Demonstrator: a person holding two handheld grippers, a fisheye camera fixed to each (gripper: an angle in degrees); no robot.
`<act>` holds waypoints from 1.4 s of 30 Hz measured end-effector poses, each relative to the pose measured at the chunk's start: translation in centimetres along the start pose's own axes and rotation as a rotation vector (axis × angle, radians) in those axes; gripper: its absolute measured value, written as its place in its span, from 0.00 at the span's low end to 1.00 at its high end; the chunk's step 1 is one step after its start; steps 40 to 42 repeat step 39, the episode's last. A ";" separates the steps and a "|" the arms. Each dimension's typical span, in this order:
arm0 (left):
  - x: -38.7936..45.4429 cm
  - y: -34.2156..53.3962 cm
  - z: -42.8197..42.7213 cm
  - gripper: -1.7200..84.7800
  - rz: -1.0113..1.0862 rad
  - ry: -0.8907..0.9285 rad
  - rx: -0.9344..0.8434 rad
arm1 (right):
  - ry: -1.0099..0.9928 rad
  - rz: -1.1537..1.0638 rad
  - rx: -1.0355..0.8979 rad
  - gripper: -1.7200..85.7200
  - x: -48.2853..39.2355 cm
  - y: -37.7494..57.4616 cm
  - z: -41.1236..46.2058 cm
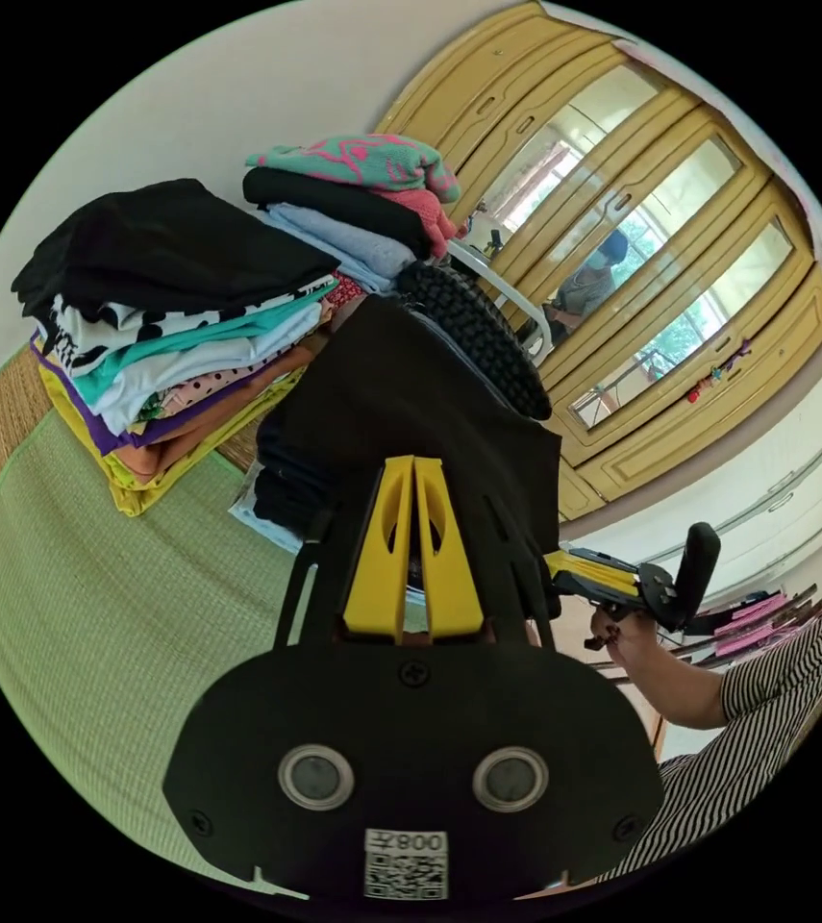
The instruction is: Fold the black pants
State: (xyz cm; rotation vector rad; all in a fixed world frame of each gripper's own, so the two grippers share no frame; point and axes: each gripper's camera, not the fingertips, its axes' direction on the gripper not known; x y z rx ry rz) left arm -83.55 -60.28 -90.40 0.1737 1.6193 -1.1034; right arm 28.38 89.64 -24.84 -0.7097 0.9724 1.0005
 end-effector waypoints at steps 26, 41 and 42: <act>1.9 18.1 4.6 0.04 -0.053 0.109 -0.233 | 0.198 -0.012 0.254 0.14 6.0 -15.4 -7.4; -0.4 27.5 6.3 0.04 -0.146 0.174 -0.257 | 0.443 -0.060 0.099 0.18 10.4 -36.8 0.0; -0.4 27.5 6.3 0.04 -0.146 0.174 -0.257 | 0.443 -0.060 0.099 0.18 10.4 -36.8 0.0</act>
